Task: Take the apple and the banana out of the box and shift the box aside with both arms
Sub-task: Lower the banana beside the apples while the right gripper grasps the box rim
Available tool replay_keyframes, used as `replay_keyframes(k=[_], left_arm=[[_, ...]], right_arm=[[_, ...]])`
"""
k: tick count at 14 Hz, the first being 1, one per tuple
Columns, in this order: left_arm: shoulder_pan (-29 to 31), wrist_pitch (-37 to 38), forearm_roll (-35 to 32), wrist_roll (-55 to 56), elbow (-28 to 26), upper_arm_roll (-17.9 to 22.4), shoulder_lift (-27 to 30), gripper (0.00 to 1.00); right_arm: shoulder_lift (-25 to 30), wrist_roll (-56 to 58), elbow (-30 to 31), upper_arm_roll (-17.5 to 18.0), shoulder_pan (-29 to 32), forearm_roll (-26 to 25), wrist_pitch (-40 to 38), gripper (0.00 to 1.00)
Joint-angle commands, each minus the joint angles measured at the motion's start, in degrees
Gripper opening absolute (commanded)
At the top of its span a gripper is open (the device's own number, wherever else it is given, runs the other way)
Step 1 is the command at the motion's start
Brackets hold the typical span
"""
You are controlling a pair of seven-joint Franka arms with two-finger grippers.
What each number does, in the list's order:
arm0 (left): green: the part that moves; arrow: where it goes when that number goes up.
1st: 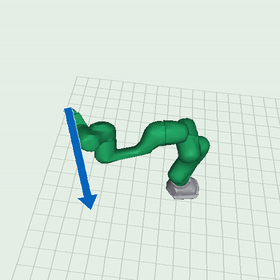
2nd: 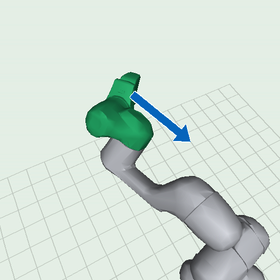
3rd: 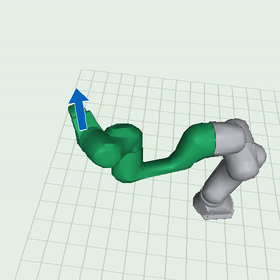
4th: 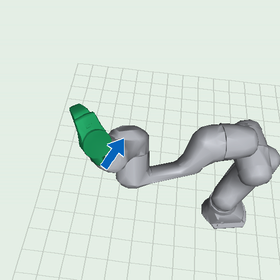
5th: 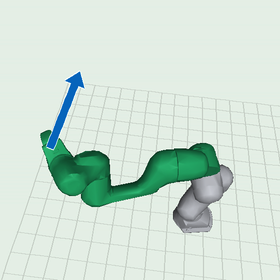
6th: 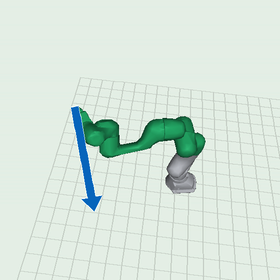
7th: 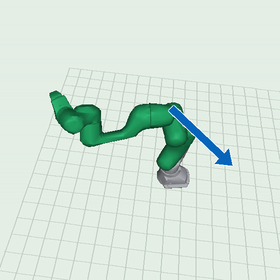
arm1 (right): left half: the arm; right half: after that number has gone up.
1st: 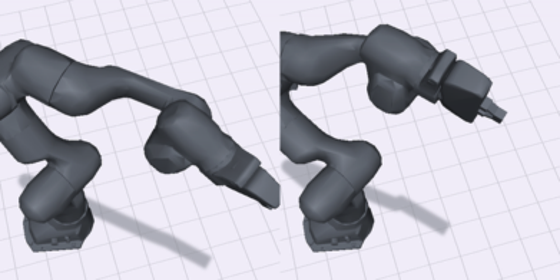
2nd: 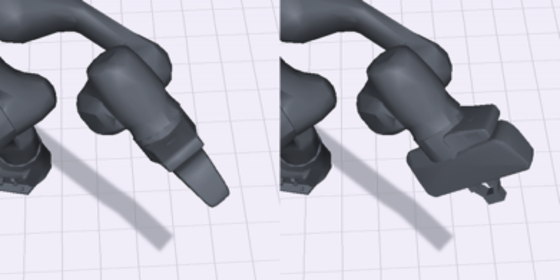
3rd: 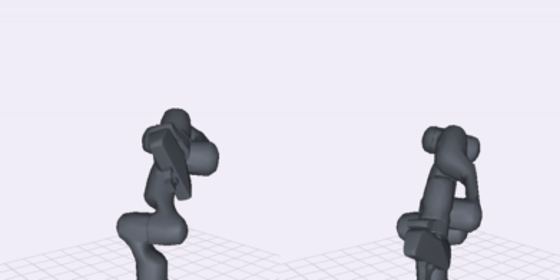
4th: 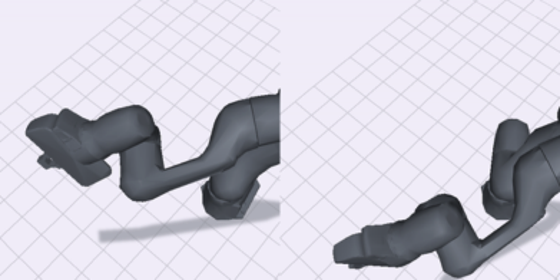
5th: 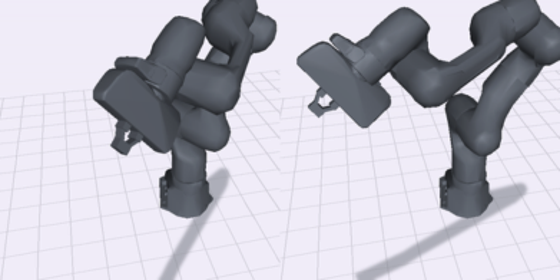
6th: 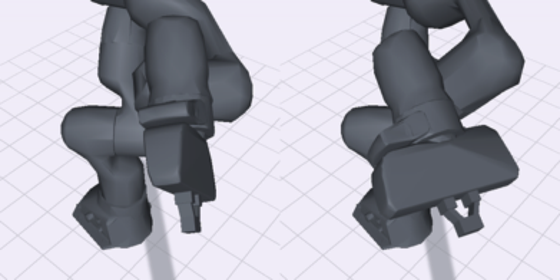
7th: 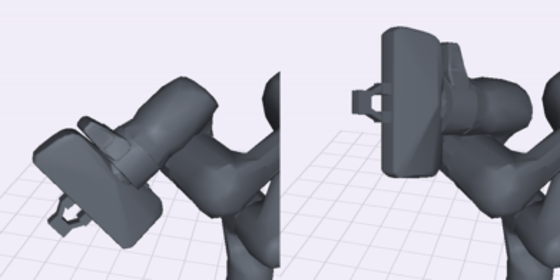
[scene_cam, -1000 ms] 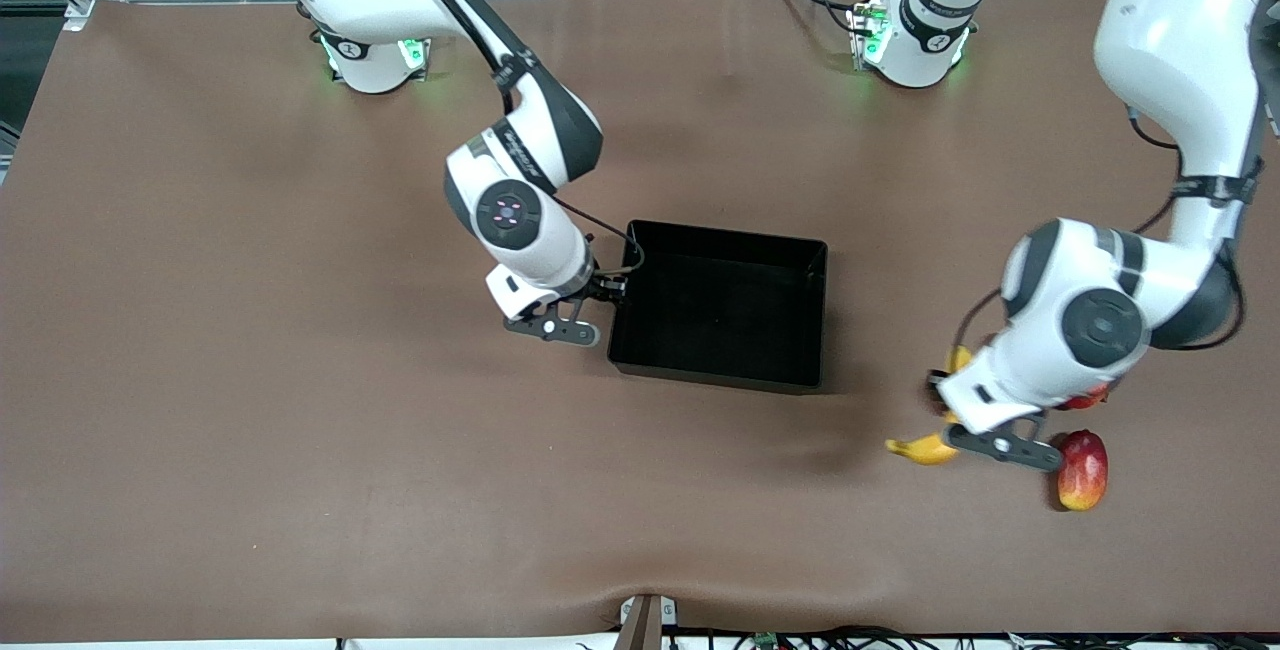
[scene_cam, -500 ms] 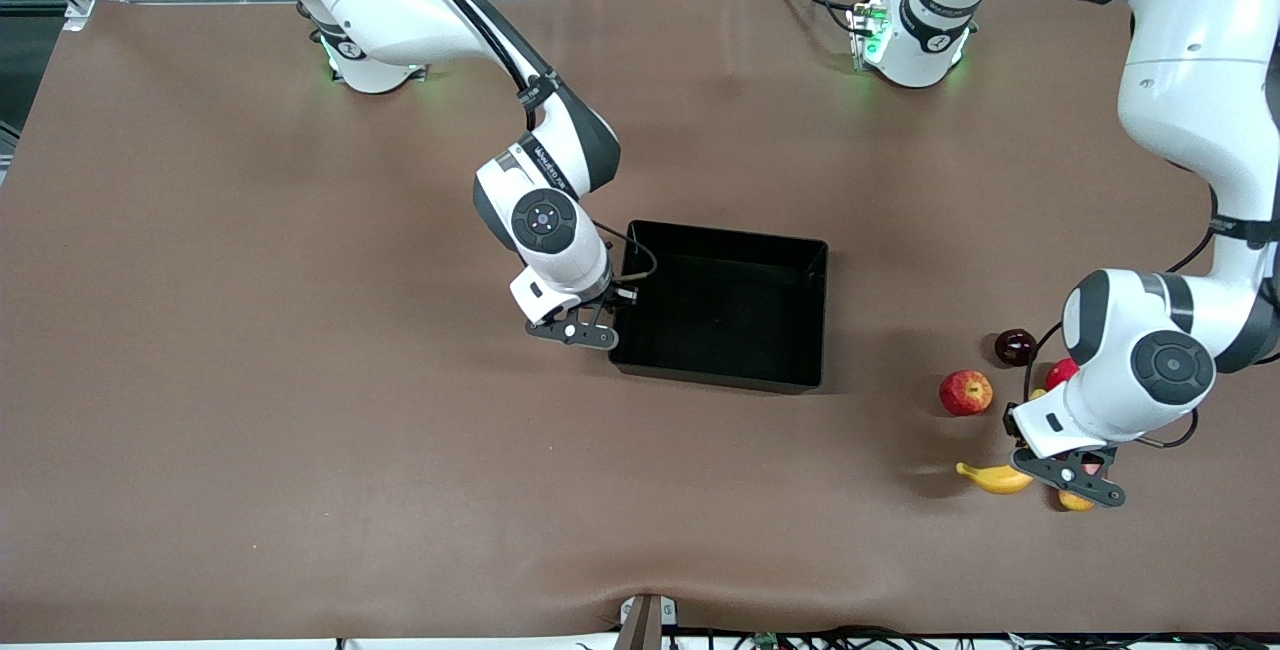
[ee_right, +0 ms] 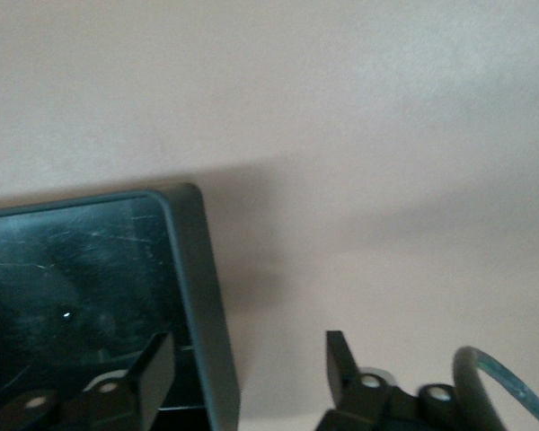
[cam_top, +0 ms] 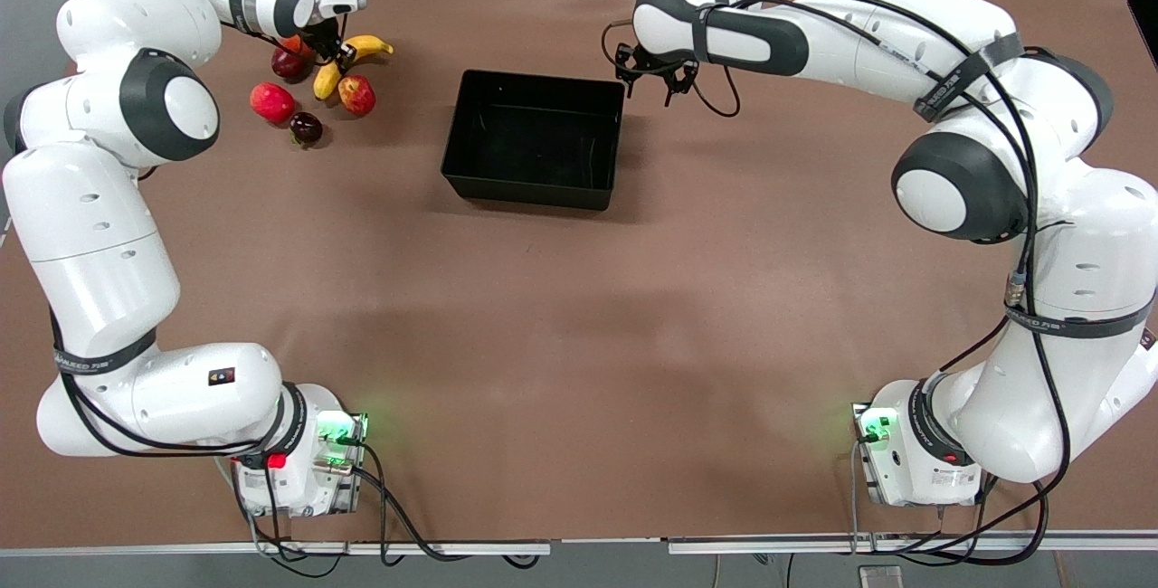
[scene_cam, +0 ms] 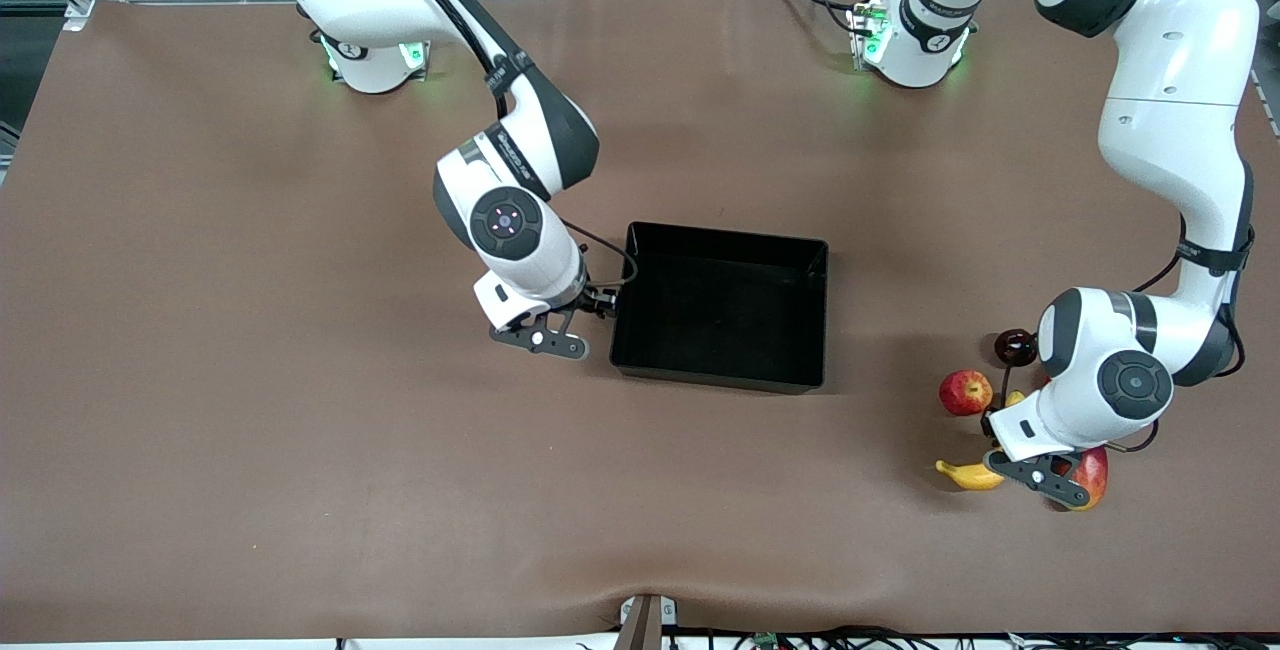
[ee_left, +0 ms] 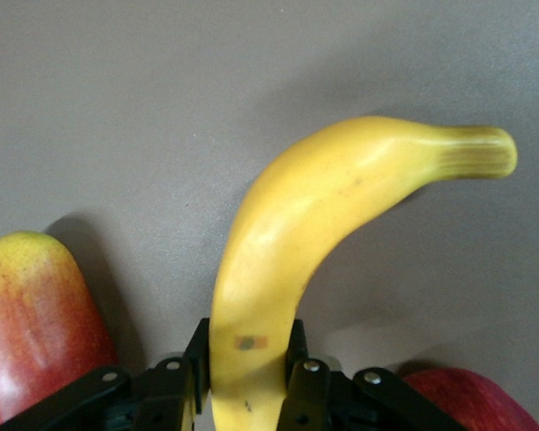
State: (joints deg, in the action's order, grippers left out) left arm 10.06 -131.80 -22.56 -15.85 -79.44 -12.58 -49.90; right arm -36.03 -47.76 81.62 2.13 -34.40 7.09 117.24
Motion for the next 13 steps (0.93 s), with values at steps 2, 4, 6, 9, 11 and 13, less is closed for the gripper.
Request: replay_keyframes(k=[2, 4, 6, 9, 11, 13], left_arm=[[0.40, 0.14, 1.02, -1.55, 1.39, 0.19, -0.11, 0.99], [1.71, 0.41, 1.37, -1.29, 1.39, 0.02, 1.11, 1.00], [2.24, 2.42, 1.55, -1.03, 1.39, -0.51, 3.13, 1.00], [1.46, 9.60, 6.45, -0.59, 1.48, -0.60, 9.36, 1.00], [0.84, 14.63, 9.62, 1.59, 1.30, -0.69, 13.94, 1.00], [0.93, 19.80, 12.18, 4.67, 1.21, -1.39, 17.80, 1.00]], right_arm=[[-5.18, -7.24, 0.56, 0.07, -5.49, -0.41, 9.13, 0.84], [-5.63, -6.21, 1.52, 0.07, -5.68, -6.09, 8.19, 0.45], [-5.36, -4.11, 2.14, 0.07, -4.89, -8.23, 5.29, 0.24], [-5.10, -4.01, 1.88, 0.07, -3.84, -7.79, 4.93, 0.00], [-4.32, -3.74, 1.88, 0.16, -2.96, -7.44, 4.49, 0.00], [-3.52, -3.66, 1.61, 0.25, -2.52, -7.35, 2.56, 0.00]])
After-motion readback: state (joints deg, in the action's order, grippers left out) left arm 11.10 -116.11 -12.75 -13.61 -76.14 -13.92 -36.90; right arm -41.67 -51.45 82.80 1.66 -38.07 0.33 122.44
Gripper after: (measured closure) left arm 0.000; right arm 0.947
